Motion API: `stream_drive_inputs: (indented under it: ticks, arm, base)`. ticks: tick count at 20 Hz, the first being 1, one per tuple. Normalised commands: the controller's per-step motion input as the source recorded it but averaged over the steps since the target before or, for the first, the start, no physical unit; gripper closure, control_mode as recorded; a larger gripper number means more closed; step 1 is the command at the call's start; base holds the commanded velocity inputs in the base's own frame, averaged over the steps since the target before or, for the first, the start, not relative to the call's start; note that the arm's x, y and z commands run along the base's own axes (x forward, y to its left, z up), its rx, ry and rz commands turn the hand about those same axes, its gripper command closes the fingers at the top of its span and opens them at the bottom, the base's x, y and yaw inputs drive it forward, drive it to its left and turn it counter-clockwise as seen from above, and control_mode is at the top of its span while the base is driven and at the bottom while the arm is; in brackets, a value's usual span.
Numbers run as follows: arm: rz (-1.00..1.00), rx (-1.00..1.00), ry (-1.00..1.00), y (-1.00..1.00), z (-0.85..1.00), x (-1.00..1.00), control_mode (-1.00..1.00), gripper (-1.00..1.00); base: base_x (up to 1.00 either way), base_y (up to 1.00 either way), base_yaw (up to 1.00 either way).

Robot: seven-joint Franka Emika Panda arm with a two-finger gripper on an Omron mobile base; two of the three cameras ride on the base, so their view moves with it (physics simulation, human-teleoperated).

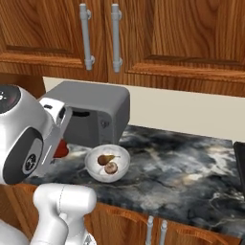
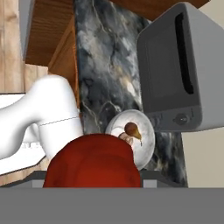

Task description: Take the pear, bell pepper, and mushroom from the freezer and place them in the bowl on the counter.

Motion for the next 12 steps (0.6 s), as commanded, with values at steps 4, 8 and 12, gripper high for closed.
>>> stream_drive_inputs:
  ticks: [4,8,12]
  arm:
    - [0.0,0.0,0.0,0.0,-0.31,0.55,-1.0,1.0]
    - [0.0,0.0,0.0,-0.08,-0.55,0.35,-1.0,1.0]
    - [0.0,0.0,-0.01,-0.22,-0.63,0.14,-1.0,1.0]
  base:
    - [0.0,0.0,0.0]
    - [0.0,0.0,0.0]
    - [0.0,0.0,0.0]
